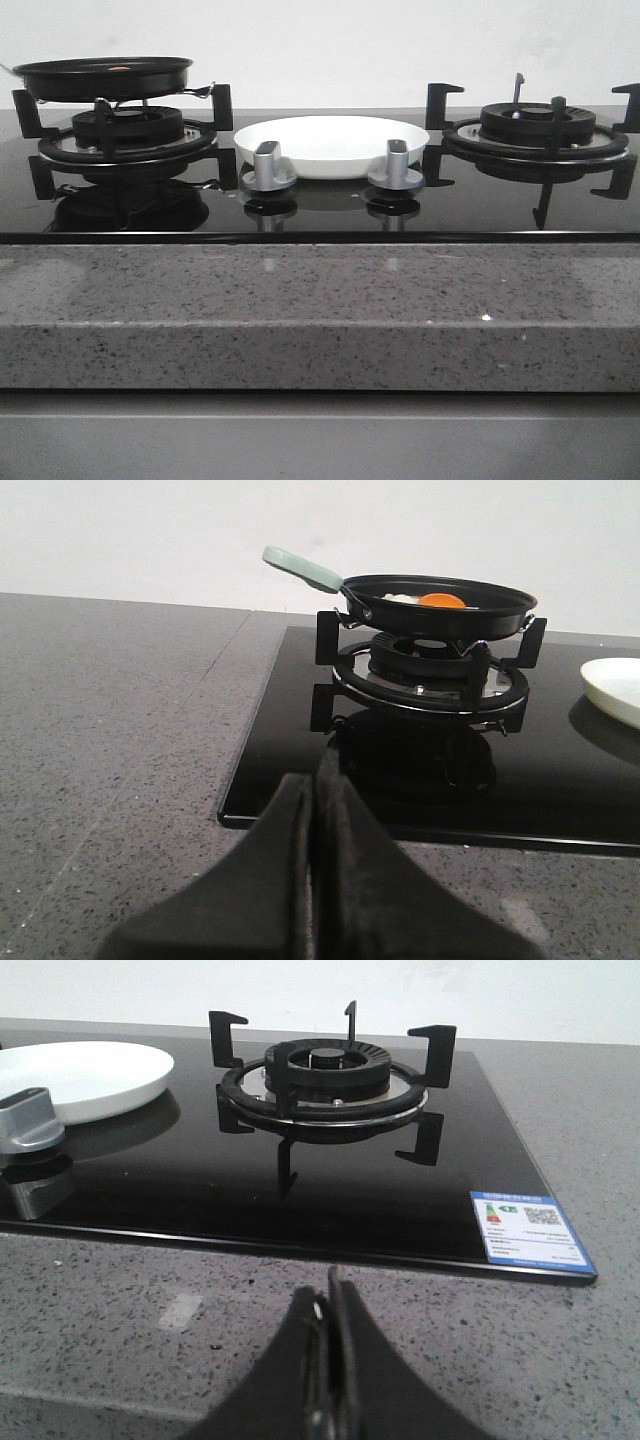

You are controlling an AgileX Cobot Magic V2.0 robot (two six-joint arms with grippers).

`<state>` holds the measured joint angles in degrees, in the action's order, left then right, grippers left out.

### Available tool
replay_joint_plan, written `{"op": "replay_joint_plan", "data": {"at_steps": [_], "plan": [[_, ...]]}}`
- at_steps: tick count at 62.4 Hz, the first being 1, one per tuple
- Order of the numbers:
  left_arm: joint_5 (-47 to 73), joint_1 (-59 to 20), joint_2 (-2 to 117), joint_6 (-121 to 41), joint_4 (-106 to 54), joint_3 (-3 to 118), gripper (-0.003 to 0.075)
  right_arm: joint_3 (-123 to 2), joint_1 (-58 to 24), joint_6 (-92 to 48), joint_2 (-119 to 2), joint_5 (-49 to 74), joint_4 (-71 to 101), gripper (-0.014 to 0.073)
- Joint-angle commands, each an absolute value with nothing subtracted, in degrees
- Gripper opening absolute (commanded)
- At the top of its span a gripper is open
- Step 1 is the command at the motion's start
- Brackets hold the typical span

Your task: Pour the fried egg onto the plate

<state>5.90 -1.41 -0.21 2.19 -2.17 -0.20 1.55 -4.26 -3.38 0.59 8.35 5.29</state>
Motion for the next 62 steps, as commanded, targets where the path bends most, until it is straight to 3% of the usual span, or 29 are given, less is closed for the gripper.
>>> {"op": "replay_joint_plan", "data": {"at_steps": [1,18,27,35,53,57,62], "plan": [[0.6,-1.84,-1.14,2.62,-2.63,-0.54,-0.002,1.22,-3.88,-3.33,1.55,3.86,4.47,-0.0109],[-1.16,-1.75,-1.0,3.08,-3.16,1.95,-0.002,-0.54,-3.88,-3.33,1.55,3.17,4.64,-0.0109],[7.9,-1.75,2.35,3.09,-3.15,11.66,-0.002,-9.24,-3.88,-3.33,-0.22,9.0,4.64,-0.0109],[13.87,-1.75,11.06,3.09,-3.15,20.9,-0.002,-18.54,-3.88,-3.33,-7.44,13.72,4.64,-0.0109],[11.83,-1.75,32.08,3.09,-3.15,33.58,-0.002,-32.91,-3.88,-3.33,-30.35,14.1,5.11,-0.0104],[11.61,-1.75,33.62,3.09,-3.15,34.54,-0.0014,-34.05,-3.88,-3.33,-32.73,13.79,5.11,-0.0081],[10.09,-1.75,34.69,3.09,-3.15,34.67,0.0063,-34.22,-3.88,-3.33,-34.62,12.17,5.37,0.0052]]}}
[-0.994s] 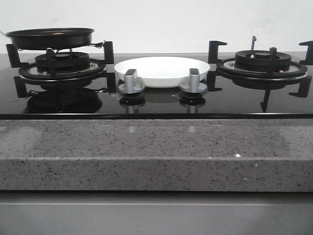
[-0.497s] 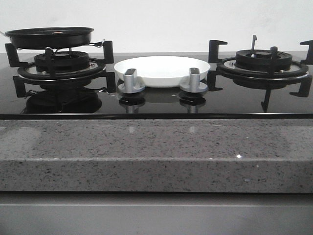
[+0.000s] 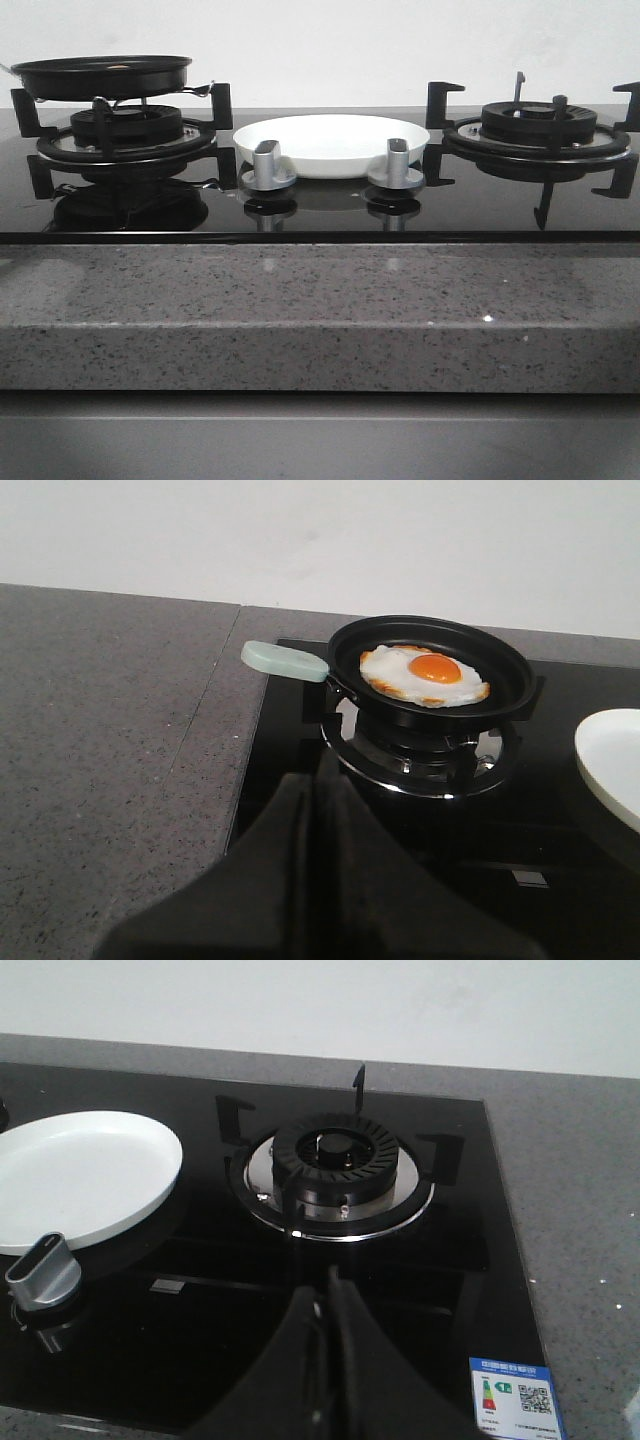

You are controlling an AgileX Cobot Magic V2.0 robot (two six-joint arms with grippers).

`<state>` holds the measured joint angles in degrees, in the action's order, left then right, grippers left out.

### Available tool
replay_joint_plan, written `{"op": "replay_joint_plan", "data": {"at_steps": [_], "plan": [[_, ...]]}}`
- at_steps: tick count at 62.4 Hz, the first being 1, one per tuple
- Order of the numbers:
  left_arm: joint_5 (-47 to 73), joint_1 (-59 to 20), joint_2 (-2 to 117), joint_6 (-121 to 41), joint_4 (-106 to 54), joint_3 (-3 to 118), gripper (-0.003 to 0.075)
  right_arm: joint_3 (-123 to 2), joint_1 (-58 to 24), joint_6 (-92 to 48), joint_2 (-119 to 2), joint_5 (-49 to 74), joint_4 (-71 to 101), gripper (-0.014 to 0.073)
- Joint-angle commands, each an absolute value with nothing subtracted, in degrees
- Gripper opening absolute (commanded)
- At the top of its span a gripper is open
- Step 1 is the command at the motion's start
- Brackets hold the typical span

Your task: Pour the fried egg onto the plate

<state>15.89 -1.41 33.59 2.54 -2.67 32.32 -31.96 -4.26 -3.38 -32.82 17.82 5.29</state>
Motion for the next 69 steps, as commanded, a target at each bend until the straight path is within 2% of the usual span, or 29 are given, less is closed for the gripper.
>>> {"op": "replay_joint_plan", "data": {"at_steps": [1,6,7,12,15,19,33,41,52,64,69], "plan": [[9.98,-1.75,34.65,3.09,-3.15,34.67,0.0084,-34.22,-3.88,-3.33,-34.78,12.04,5.55,0.0083],[9.23,-1.75,34.65,3.09,-3.15,34.67,0.0247,-34.22,-3.88,-3.33,-34.92,11.96,6.71,0.0287],[9.22,-1.75,34.65,3.09,-3.15,34.67,0.0298,-34.22,-3.88,-3.33,-34.92,11.96,7.2,0.0344],[9.13,-1.75,34.65,3.09,-3.15,34.67,0.0493,-34.22,-3.88,-3.33,-34.92,11.85,8.18,0.0522],[9.13,-1.75,34.65,3.09,-3.15,34.67,0.0596,-34.22,-3.88,-3.33,-34.92,12.15,8.18,0.0574],[9.13,-1.75,34.65,3.09,-3.15,34.67,0.068,-34.16,-3.88,-3.33,-34.92,12.29,8.18,0.0608],[9.13,-1.75,34.65,3.09,-3.15,34.67,0.0691,-34.32,-3.88,-3.33,-35.51,12.12,8.31,0.0604],[9.13,-1.75,34.65,3.09,-3.15,34.67,0.0691,-37.53,-3.88,-3.33,-40.33,14.36,8.35,0.0604],[9.13,-1.75,34.65,3.09,-3.15,34.67,0.0691,-48.06,-5.03,-3.33,-53.81,19.95,8.73,0.0604],[9.13,-1.75,34.65,3.09,-3.15,34.67,0.069,-61.92,-10.65,-3.33,-69.79,26.07,9.0,0.0601],[9.13,-1.75,34.65,3.09,-3.15,34.67,0.0691,-68.78,-13.26,-3.38,-77.29,28.45,9.0,0.0554]]}}
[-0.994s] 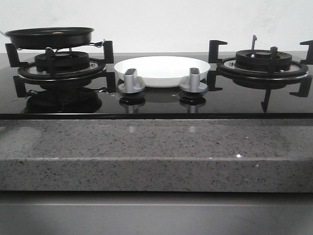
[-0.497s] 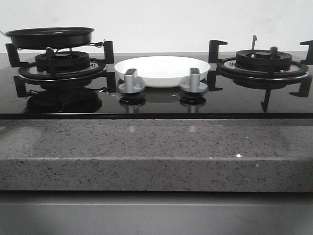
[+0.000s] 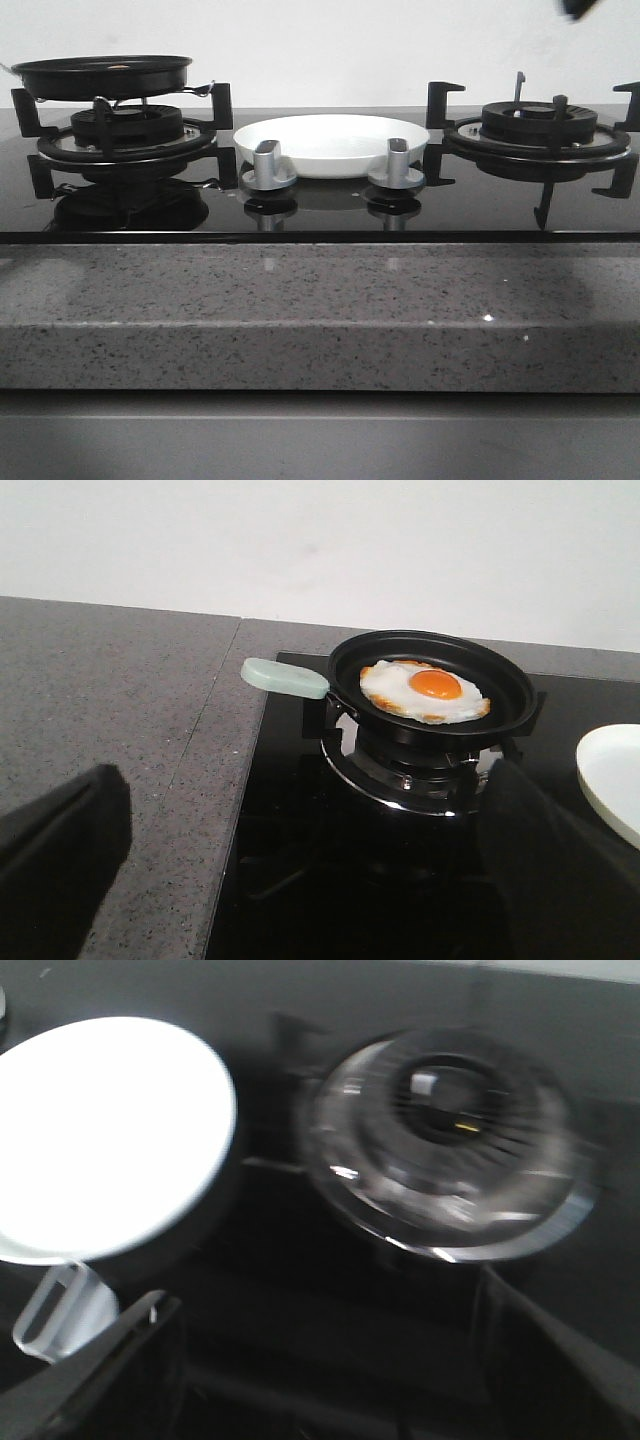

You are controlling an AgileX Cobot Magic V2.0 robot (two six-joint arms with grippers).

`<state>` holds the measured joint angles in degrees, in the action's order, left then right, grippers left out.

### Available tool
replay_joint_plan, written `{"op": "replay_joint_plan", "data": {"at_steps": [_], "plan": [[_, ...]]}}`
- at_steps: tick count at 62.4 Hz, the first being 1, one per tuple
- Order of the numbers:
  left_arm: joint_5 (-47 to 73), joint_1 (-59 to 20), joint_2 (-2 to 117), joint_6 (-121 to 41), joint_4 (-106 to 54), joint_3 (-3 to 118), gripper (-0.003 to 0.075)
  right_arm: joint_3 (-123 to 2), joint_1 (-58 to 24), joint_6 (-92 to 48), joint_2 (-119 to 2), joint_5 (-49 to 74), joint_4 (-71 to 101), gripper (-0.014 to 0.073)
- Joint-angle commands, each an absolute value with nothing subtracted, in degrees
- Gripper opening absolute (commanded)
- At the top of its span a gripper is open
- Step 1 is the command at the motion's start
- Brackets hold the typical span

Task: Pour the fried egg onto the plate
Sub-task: 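Grasp the white plate rim with the right gripper and lift it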

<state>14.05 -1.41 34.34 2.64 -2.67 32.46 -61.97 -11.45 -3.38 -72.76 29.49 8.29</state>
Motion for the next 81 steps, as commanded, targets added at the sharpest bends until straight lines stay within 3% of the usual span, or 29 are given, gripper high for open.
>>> {"op": "replay_joint_plan", "data": {"at_steps": [1,14,37,56,64,74,81], "plan": [[9.13,-1.75,34.65,3.09,-3.15,34.67,0.0691,-70.46,-13.64,-3.38,-78.94,29.0,9.0,0.0535],[9.13,-1.75,34.65,3.09,-3.15,34.67,0.069,-87.87,-14.71,-3.66,-94.0,37.92,9.0,0.0351],[9.13,-1.75,34.65,3.09,-3.15,34.67,0.069,-122.33,-14.71,-10.5,-119.35,63.66,11.42,0.0349],[9.13,-1.75,34.74,3.09,-3.15,34.67,0.0691,-134.85,-14.71,-10.58,-128.68,70.79,11.42,0.0335],[9.13,-1.75,35.55,3.09,-3.15,34.67,0.069,-134.99,-14.71,-10.58,-128.86,70.88,11.42,0.0188],[9.13,-1.75,35.71,3.09,-3.17,34.67,0.0691,-135.94,-14.34,-10.58,-128.74,72.58,11.36,-0.0099],[9.13,-1.75,35.71,3.09,-3.17,34.67,0.0691,-135.94,-13.56,-10.51,-127.84,74.04,11.62,-0.0107]]}}
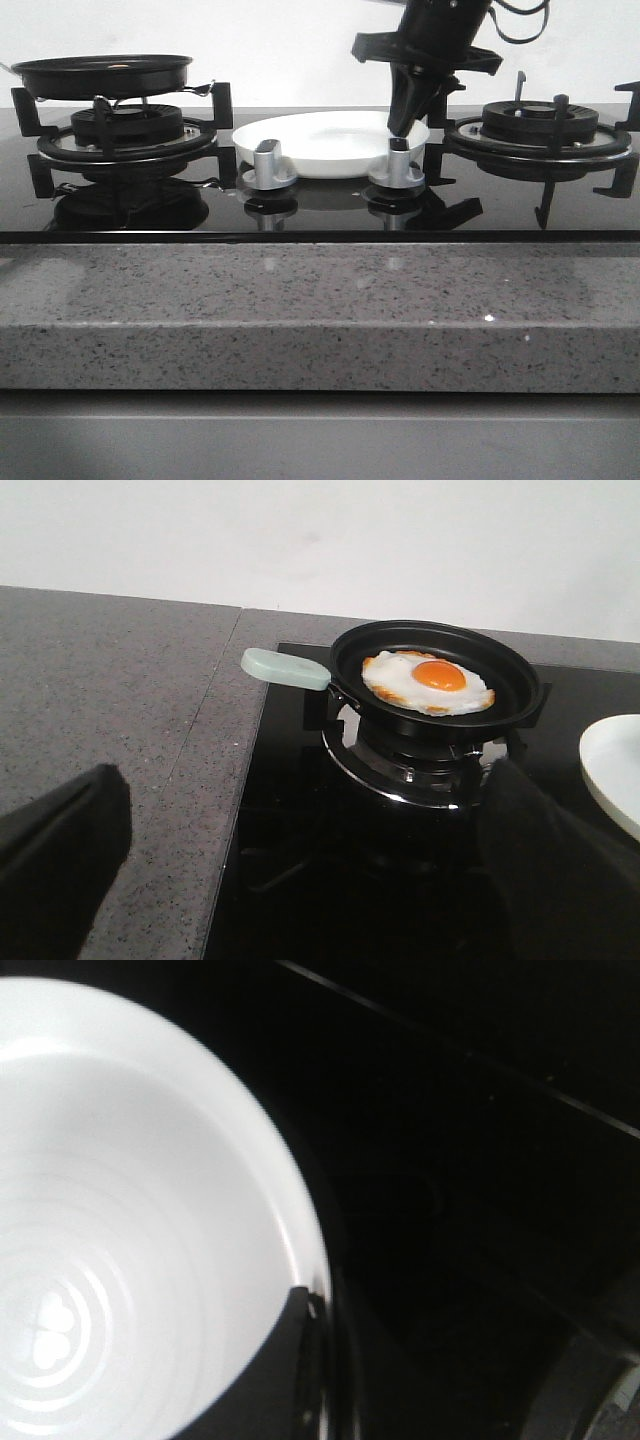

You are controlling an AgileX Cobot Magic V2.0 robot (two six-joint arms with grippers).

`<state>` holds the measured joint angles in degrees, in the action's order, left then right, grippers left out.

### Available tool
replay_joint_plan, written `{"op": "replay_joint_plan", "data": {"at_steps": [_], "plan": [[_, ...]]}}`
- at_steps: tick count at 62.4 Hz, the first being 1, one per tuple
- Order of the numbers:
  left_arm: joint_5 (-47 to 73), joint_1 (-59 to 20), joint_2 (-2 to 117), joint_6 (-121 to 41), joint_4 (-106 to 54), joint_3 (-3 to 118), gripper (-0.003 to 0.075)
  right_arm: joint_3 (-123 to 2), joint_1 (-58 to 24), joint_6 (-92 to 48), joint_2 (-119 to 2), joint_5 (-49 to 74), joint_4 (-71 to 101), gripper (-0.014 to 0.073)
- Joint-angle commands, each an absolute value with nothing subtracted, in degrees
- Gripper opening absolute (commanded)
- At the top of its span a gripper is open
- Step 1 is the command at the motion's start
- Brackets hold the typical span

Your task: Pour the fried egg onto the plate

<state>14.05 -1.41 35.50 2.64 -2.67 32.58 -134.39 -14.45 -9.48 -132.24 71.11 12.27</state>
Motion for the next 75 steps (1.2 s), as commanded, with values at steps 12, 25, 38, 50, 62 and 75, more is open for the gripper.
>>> {"op": "replay_joint_plan", "data": {"at_steps": [12,25,38,50,62,75], "plan": [[9.13,-1.75,35.71,3.09,-3.27,34.67,0.0691,-135.81,-10.74,-10.51,-124.88,76.81,21.01,-0.0108],[9.13,-1.75,35.71,3.09,-3.38,34.67,0.0691,-134.44,-8.54,-10.51,-119.6,76.81,28.68,-0.0108],[9.0,-1.75,35.71,3.09,-3.38,34.67,0.069,-119.53,-9.24,-13.16,-110.72,76.0,28.68,-0.0108],[9.0,-1.75,35.71,3.09,-3.52,34.67,0.069,-100.16,-10.54,-16.12,-99.84,66.13,29.38,-0.0108],[8.73,-1.75,35.71,3.31,-4.35,34.76,0.069,-87.86,-12.43,-16.33,-93.29,59.42,29.38,-0.0108],[8.73,-0.29,39.73,4.95,-13.15,38.14,0.069,-86.8,-12.96,-16.33,-92.89,58.54,30.01,-0.0108]]}}
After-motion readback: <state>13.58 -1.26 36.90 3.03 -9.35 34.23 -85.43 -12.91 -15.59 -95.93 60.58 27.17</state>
